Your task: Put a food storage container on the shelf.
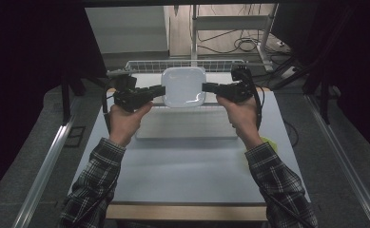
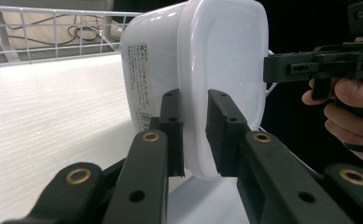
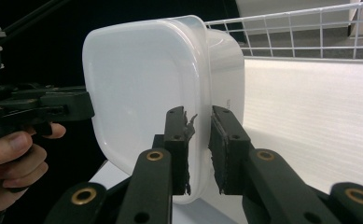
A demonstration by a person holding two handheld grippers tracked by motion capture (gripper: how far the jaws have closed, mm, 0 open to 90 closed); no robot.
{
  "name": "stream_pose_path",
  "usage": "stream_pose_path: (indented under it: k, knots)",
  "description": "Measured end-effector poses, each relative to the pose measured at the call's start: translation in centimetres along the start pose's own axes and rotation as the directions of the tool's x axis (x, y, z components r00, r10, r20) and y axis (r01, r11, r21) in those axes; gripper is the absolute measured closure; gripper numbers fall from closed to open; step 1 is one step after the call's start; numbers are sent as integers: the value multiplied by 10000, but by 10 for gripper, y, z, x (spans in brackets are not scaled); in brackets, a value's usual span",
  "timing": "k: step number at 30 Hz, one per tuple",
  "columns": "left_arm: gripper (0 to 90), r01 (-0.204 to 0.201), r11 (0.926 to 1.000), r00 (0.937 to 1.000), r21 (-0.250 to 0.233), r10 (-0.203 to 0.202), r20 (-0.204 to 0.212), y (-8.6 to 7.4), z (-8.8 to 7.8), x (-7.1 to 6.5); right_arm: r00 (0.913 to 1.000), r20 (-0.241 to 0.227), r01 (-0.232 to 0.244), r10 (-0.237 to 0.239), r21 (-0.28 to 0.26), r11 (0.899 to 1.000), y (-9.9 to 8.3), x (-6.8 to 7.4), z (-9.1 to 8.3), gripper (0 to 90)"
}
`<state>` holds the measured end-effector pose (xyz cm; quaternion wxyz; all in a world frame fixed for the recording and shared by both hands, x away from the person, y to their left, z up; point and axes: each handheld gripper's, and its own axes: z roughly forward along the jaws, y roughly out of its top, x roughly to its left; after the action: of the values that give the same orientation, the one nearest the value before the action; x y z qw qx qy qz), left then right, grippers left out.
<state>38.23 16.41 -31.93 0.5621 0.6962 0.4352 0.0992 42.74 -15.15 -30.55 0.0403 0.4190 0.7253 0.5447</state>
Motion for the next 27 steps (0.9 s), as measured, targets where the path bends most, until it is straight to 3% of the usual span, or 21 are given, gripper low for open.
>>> stream_pose_path:
  k: [9,19,25,27]
  knots:
    - [758,25,10000,10000,0,-25,-85,2,4,6,9998,168,107,-107,-12,9999,5,0,5,764]
    - [650,-416,9991,9977,84,419,-526,6,10,6,9993,275,241,-238,-79,9997,6,1,9,708]
    - [607,-416,9991,9971,89,420,-631,8,15,11,9980,510,372,-367,-85,9993,7,-1,11,682]
    - [609,-550,9980,9959,297,569,-697,8,17,12,9978,553,360,-355,-72,9993,6,-3,12,681]
